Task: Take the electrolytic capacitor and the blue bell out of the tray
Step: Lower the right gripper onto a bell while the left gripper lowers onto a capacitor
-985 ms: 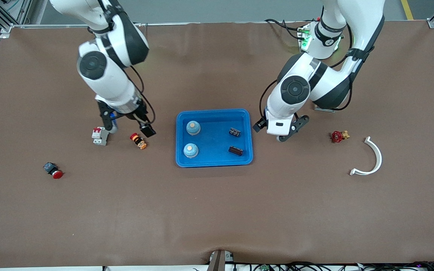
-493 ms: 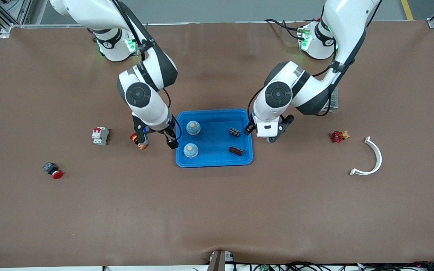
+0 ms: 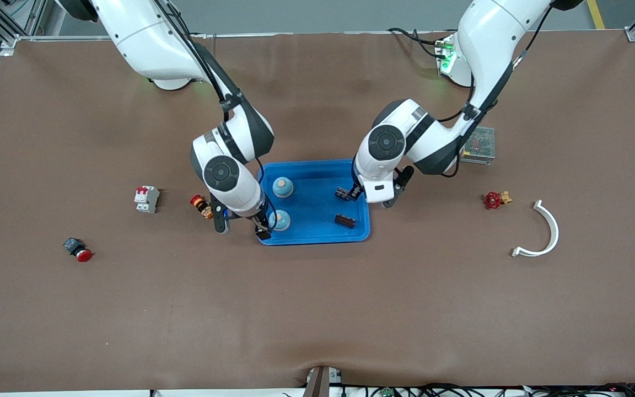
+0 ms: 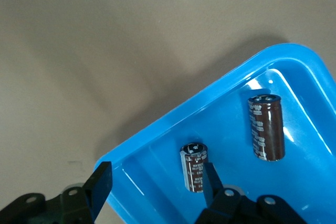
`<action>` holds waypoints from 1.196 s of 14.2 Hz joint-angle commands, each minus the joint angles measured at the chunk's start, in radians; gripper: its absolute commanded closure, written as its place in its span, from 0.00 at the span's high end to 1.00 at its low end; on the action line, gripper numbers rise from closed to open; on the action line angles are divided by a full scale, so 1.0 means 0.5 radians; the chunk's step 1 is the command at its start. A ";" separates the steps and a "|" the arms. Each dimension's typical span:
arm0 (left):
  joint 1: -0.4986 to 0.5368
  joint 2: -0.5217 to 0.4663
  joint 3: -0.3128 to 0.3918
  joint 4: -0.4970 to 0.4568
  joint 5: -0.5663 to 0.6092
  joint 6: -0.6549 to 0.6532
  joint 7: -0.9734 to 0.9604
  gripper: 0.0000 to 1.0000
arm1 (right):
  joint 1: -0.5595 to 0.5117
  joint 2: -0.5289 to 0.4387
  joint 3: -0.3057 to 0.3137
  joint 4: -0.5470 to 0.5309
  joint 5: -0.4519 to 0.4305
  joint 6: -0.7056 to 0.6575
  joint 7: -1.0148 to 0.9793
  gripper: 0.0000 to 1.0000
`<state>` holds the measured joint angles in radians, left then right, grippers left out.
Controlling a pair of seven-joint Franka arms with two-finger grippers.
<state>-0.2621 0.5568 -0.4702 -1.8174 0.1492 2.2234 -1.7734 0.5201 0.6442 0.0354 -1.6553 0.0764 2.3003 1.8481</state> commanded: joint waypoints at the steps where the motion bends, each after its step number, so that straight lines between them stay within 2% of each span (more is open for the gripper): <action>1: -0.022 0.070 0.002 0.051 0.094 0.051 -0.159 0.72 | 0.049 0.098 -0.019 0.120 -0.082 -0.029 0.117 1.00; 17: -0.139 0.310 0.017 0.208 0.113 0.173 -0.426 0.56 | 0.113 0.206 -0.022 0.120 -0.144 0.078 0.148 1.00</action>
<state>-0.3176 0.6917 -0.4684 -1.7354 0.1774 2.2897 -1.9573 0.5702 0.7301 0.0295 -1.6205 0.0213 2.3312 1.8955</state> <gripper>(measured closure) 0.423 0.000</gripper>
